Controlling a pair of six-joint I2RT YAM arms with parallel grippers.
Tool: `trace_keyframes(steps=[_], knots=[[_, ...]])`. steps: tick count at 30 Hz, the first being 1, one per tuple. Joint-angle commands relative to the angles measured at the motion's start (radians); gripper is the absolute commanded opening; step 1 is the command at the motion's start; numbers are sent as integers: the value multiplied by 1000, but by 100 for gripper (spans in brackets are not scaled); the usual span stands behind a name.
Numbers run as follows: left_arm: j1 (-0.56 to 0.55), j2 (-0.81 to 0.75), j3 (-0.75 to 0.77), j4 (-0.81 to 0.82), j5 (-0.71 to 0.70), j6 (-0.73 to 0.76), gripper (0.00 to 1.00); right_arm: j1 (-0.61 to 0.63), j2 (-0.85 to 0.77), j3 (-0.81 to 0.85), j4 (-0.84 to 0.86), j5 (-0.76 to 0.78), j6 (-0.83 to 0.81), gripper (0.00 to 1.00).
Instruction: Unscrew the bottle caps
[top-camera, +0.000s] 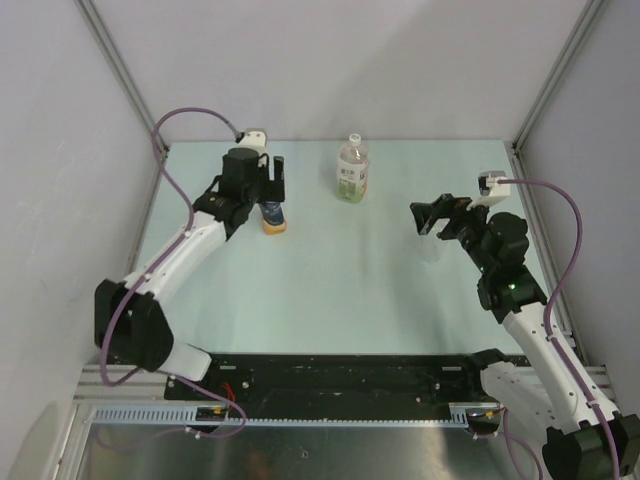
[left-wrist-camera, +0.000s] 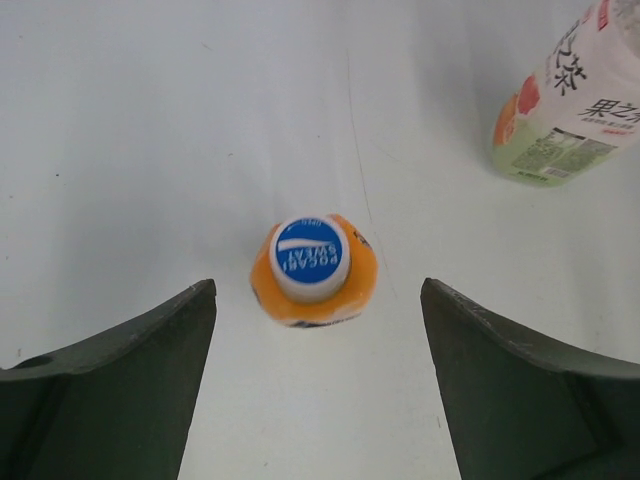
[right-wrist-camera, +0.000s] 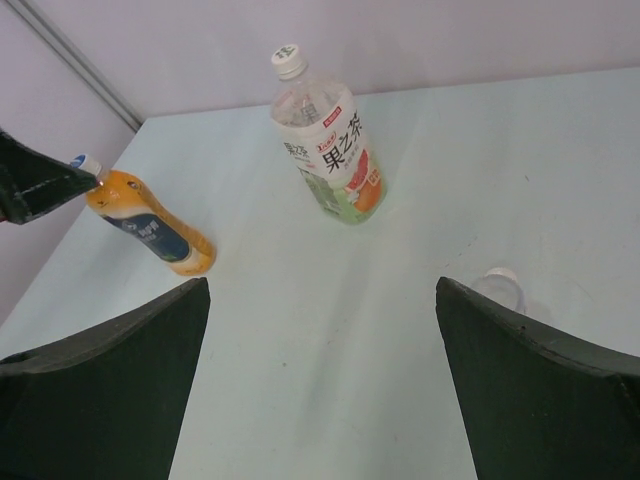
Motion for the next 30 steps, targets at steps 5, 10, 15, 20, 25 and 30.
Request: trace_keyframes(steps=[5, 10, 15, 20, 25, 30], knots=[[10, 146, 134, 12, -5, 59, 77, -9, -15, 47, -11, 1, -11, 99], [11, 203, 171, 12, -16, 75, 60, -15, -20, 48, -24, 4, -13, 99], [11, 184, 166, 13, -7, 79, 29, -18, -36, 48, -21, 2, -8, 100], [10, 114, 139, 14, 37, 97, 12, -18, -61, 48, -11, -5, -4, 99], [2, 0, 119, 13, 203, 113, 10, -18, -73, 48, 6, -56, -7, 99], [-11, -129, 91, 9, 383, 108, 7, -18, -81, 48, 38, -163, -1, 99]])
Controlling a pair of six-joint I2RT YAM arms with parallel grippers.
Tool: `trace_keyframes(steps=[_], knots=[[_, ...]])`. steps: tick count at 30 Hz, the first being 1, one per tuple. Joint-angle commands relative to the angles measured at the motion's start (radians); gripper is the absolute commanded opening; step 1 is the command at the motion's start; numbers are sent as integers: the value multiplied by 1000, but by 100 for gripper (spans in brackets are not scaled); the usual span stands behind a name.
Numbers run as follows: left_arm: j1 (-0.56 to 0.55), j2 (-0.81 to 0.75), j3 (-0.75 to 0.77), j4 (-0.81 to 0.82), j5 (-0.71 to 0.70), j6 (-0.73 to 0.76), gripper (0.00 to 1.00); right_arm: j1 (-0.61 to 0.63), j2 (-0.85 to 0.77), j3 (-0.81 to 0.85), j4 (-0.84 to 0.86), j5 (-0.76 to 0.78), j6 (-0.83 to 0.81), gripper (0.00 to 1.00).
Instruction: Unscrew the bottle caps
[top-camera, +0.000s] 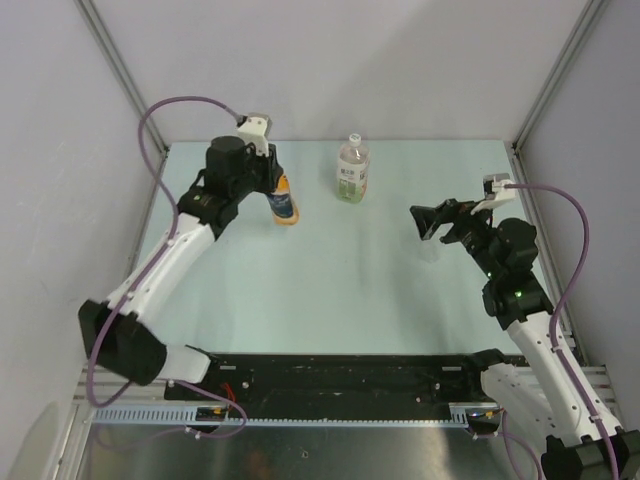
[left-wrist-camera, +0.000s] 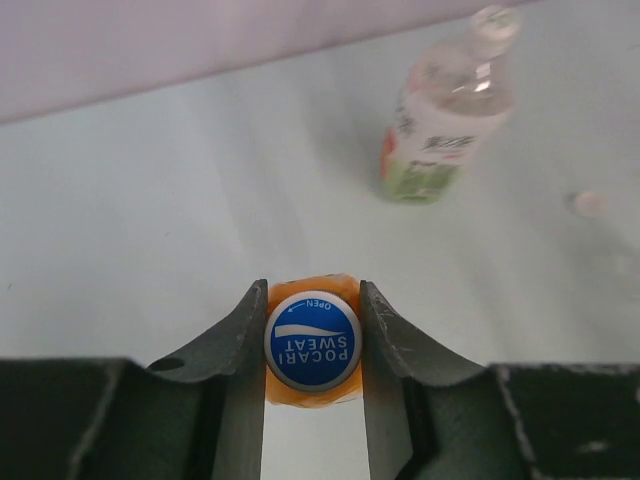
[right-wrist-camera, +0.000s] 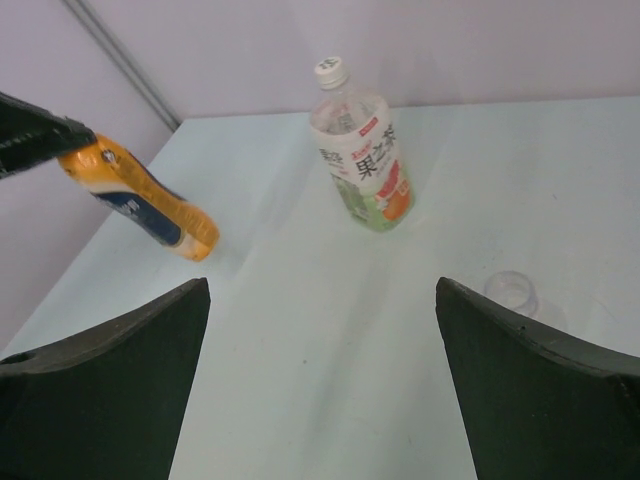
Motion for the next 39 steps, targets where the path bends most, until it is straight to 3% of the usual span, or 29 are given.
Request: trace_keyframes(steps=[1, 8, 14, 18, 26, 39], knots=[[-13, -154, -19, 23, 228, 13, 6, -5, -21, 48, 62, -122, 3, 99], [-18, -265, -28, -3, 569, -23, 4, -5, 0, 64, 154, -380, 44, 99], [-50, -261, -23, -6, 884, -59, 4, -1, 104, 79, 383, -734, 208, 99], [-116, -221, -9, -7, 1002, -47, 4, 54, 193, 82, 528, -875, 306, 99], [-200, -150, 55, -6, 1093, -48, 4, 260, 325, 175, 222, -878, 26, 99], [-263, -127, 92, -3, 1137, -39, 5, 316, 405, 186, 261, -873, 29, 98]])
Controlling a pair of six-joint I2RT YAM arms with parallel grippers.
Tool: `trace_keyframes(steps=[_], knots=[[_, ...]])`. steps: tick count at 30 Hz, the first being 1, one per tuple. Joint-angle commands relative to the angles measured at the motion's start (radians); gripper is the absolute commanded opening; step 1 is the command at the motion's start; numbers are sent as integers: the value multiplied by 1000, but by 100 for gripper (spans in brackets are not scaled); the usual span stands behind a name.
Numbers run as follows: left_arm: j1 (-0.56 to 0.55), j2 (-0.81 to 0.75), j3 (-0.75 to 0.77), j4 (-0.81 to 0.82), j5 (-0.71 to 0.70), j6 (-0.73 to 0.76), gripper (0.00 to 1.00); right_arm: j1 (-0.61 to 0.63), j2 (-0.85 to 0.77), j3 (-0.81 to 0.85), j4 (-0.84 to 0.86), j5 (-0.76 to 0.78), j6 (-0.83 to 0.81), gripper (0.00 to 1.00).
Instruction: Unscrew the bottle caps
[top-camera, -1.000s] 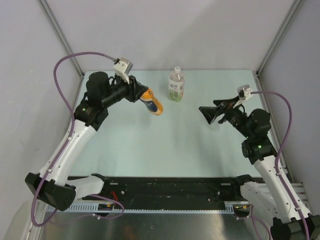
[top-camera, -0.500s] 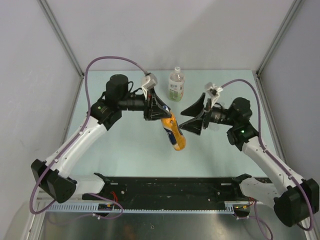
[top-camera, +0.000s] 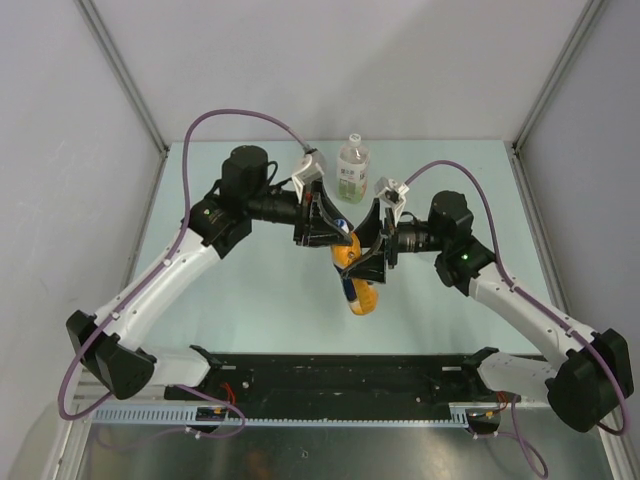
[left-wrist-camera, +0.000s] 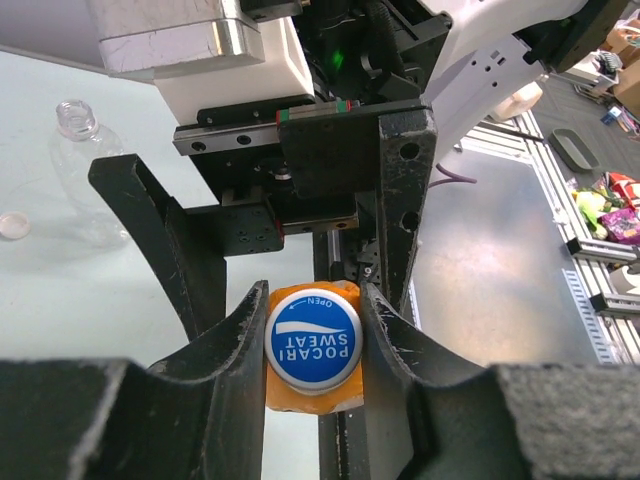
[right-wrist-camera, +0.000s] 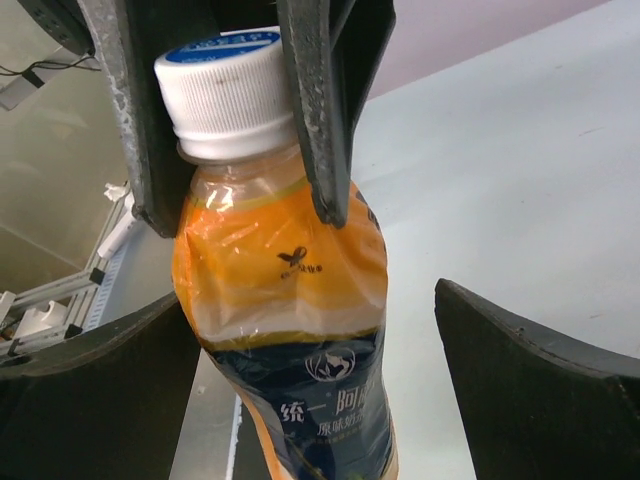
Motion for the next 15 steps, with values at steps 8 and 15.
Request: trace_keyframes(steps=[8, 15], knots=[[-19, -8, 26, 16, 14, 7, 33, 9, 10, 45, 82, -39, 30, 70], [15, -35, 10, 11, -45, 15, 83, 3, 16, 45, 71, -39, 25, 53]])
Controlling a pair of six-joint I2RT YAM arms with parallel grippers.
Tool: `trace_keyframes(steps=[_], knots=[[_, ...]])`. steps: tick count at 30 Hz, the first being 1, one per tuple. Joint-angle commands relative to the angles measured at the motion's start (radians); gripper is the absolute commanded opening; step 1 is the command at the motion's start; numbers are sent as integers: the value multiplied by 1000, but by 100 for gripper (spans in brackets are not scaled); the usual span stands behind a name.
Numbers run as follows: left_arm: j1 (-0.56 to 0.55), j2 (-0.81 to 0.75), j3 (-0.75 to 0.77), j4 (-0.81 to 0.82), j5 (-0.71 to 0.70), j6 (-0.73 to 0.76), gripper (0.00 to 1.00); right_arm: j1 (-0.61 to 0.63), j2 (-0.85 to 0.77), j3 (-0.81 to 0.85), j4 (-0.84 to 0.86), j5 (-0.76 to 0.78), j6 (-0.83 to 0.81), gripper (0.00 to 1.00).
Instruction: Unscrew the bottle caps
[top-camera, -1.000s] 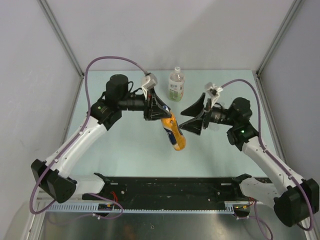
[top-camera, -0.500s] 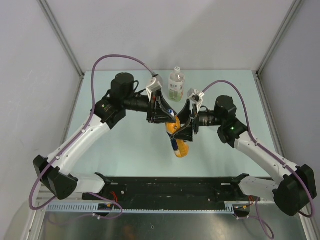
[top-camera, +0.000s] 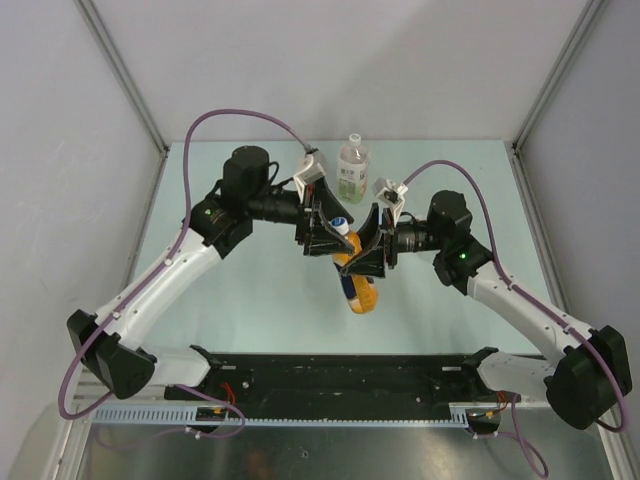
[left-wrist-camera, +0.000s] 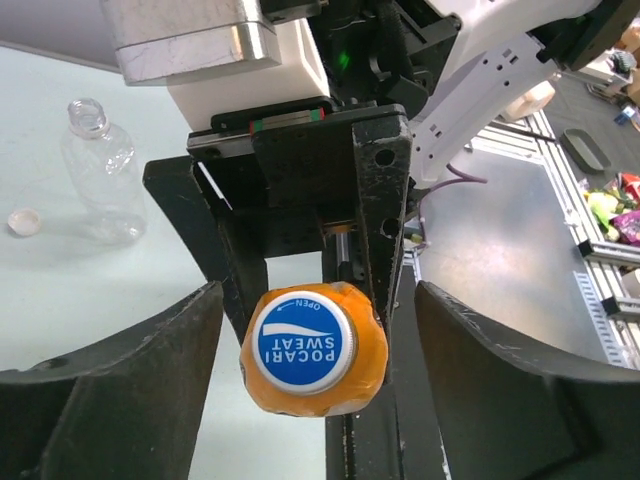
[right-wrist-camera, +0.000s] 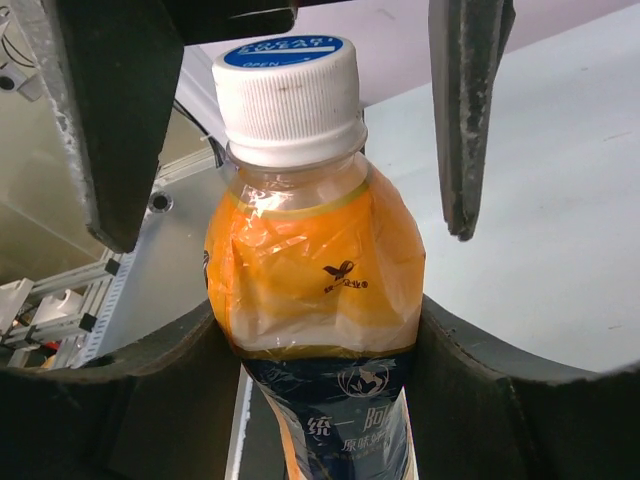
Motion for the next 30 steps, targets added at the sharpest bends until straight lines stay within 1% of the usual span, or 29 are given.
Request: trace_keyframes(steps=[1, 3, 5, 9, 12, 16, 20, 23, 26, 30], knots=[[33, -48, 6, 9, -42, -4, 88, -7, 3, 44, 23, 16, -3, 52], [65, -69, -5, 8, -93, -19, 95, -12, 5, 44, 16, 32, -6, 52], [96, -99, -22, 7, -170, -33, 98, -21, 8, 43, 14, 54, -4, 52], [134, -184, -71, 6, -328, -41, 99, -58, 18, 42, 0, 117, 24, 52], [143, -229, -116, 7, -378, -50, 99, -105, 31, 42, -8, 157, 70, 52], [145, -240, -176, 8, -335, -88, 99, -164, 37, 42, 3, 202, 142, 51], [146, -209, -225, 11, -284, -120, 99, -199, 21, 40, 34, 252, 215, 54], [144, -179, -253, 20, -274, -145, 99, -210, -5, 36, 35, 349, 298, 56], [125, -139, -273, 69, -260, -186, 99, -236, -33, 23, 49, 412, 401, 56], [79, -84, -267, 158, -248, -236, 99, -276, -74, -20, 121, 446, 513, 56]])
